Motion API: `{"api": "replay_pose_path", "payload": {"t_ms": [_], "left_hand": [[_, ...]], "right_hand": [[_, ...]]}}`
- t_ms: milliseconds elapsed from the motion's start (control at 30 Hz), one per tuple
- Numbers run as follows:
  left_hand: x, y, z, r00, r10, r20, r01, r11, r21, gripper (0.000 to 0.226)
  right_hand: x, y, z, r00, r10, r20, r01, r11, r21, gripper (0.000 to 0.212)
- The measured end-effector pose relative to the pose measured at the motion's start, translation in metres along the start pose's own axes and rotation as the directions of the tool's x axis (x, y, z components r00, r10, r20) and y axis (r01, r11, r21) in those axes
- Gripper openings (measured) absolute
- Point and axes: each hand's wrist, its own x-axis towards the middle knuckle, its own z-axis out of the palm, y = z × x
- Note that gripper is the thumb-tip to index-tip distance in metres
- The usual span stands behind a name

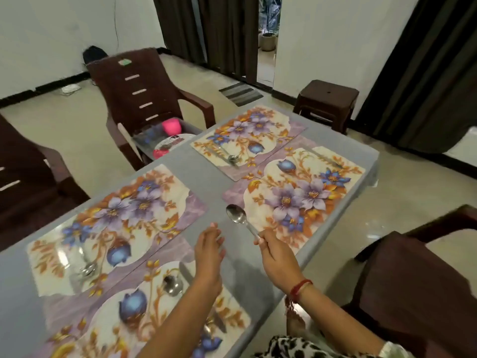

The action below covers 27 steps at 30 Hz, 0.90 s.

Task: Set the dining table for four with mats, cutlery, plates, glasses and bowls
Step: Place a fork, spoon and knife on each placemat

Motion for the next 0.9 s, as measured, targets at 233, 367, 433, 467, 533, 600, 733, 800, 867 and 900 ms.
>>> {"api": "replay_pose_path", "payload": {"t_ms": [233,367,433,467,533,600,733,800,867,900], "left_hand": [[0.046,-0.001,0.083,0.987,-0.024,-0.159,0.012,0.997,-0.079,0.024],[0.060,0.001,0.115,0.985,-0.039,-0.166,0.025,0.996,-0.085,0.019],[0.068,0.005,0.130,0.985,-0.051,-0.165,0.035,0.994,-0.100,0.017],[0.073,0.006,0.136,0.986,-0.051,-0.159,0.035,0.994,-0.104,0.017],[0.081,0.012,0.148,0.988,-0.058,-0.144,0.042,0.993,-0.109,0.018],[0.090,0.015,0.159,0.987,-0.070,-0.142,0.049,0.989,-0.141,0.018],[0.102,0.016,0.176,0.981,-0.090,-0.173,0.058,0.982,-0.182,0.019],[0.109,0.014,0.185,0.975,-0.097,-0.198,0.059,0.980,-0.190,0.019],[0.118,0.013,0.197,0.967,-0.104,-0.234,0.056,0.977,-0.205,0.019],[0.123,0.011,0.205,0.961,-0.106,-0.256,0.052,0.977,-0.208,0.019]], "right_hand": [[0.111,0.096,-0.117,0.978,0.204,0.049,-0.209,0.943,0.260,0.015],[0.172,0.135,-0.157,0.956,0.275,0.101,-0.287,0.950,0.125,0.020],[0.195,0.143,-0.169,0.934,0.347,0.085,-0.355,0.929,0.108,0.025],[0.203,0.146,-0.174,0.930,0.362,0.071,-0.367,0.925,0.100,0.024],[0.218,0.150,-0.180,0.929,0.370,-0.002,-0.369,0.927,0.068,0.023],[0.232,0.150,-0.187,0.945,0.326,-0.038,-0.327,0.945,-0.012,0.018],[0.261,0.167,-0.193,0.954,0.293,-0.068,-0.299,0.945,-0.133,0.012],[0.276,0.177,-0.195,0.930,0.358,-0.079,-0.365,0.925,-0.106,0.009],[0.292,0.187,-0.196,0.906,0.420,-0.061,-0.423,0.904,-0.062,0.011],[0.299,0.190,-0.197,0.899,0.435,-0.042,-0.437,0.898,-0.049,0.013]]}}
